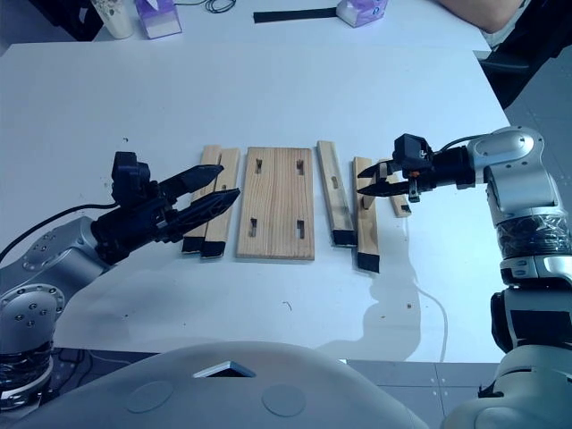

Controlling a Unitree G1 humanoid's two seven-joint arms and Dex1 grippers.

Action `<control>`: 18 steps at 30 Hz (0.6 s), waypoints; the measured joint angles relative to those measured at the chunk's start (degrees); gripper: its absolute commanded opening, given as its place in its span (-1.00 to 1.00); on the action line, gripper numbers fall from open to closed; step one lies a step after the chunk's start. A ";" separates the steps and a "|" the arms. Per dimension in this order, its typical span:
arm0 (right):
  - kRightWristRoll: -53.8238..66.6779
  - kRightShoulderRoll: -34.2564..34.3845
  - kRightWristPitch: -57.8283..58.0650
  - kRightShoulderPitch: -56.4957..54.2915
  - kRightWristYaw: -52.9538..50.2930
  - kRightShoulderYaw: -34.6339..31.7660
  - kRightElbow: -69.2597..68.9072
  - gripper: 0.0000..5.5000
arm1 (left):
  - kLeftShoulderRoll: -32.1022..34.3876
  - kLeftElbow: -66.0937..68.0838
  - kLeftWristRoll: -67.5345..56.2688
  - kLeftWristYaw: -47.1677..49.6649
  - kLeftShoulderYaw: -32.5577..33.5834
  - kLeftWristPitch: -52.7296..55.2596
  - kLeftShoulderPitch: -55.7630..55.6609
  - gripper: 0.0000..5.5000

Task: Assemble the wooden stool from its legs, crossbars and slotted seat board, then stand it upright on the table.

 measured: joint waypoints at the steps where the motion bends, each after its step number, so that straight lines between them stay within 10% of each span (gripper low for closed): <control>1: 0.17 0.02 0.00 0.65 -0.26 -0.20 -0.78 -0.52 | 0.13 0.44 -0.31 -0.09 0.00 0.20 -0.22 0.21; 10: 2.37 0.33 0.88 3.15 -2.49 -2.17 -0.90 -0.52 | 1.54 1.41 -1.04 -1.48 0.12 1.19 -1.37 0.21; 18: 0.28 4.69 3.16 11.36 -7.96 -0.18 -0.90 -0.01 | 2.31 2.61 -1.58 -2.55 0.19 2.20 -2.82 0.21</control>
